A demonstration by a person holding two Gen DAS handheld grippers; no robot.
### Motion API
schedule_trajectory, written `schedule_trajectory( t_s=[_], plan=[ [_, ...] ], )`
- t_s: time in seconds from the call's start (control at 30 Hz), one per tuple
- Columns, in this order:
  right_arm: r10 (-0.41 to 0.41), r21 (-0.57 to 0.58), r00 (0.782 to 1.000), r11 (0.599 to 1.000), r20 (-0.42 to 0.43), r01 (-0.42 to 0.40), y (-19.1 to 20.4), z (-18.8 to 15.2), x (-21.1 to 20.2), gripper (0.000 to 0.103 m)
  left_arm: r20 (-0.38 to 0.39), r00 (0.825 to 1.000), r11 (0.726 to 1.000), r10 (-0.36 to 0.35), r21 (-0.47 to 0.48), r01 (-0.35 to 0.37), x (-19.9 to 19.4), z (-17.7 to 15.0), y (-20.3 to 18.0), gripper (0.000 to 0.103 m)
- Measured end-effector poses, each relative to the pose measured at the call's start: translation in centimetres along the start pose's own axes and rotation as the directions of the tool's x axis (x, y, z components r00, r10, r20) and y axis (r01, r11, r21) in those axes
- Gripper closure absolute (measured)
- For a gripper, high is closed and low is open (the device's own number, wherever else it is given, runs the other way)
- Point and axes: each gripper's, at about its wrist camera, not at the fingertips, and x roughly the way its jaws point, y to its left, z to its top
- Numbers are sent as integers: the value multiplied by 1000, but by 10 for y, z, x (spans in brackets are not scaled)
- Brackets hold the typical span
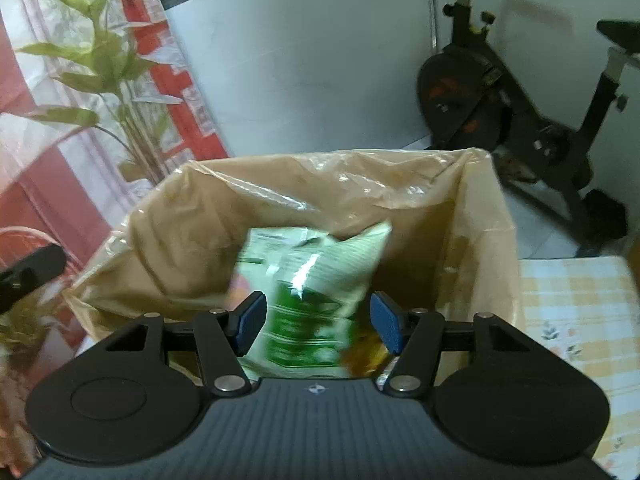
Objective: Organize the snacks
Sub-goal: 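Carry both bags over the box and release them inside, then withdraw both grippers from the box back toward the snack pile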
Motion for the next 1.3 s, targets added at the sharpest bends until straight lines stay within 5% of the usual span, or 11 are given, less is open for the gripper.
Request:
schedule_trajectory(
  t_s=[0.3,0.73,0.97,1.3],
  plan=[
    [21,-51,996,999,91,-17,6,-16,-26,41,-7,999,999,36,-10,-36,-16,-5,12,17],
    [85,-301,964,954,251,-6,30,-62,-73,39,-9,995,995,95,-36,-95,-58,-28,35,17],
    [113,-304,948,953,299,-18,30,-83,-86,22,-3,993,991,121,-55,-121,-73,-41,39,17],
    [128,-276,931,961,343,-31,27,-116,-95,13,-15,994,992,111,-50,-112,-83,-70,29,17]
  ],
)
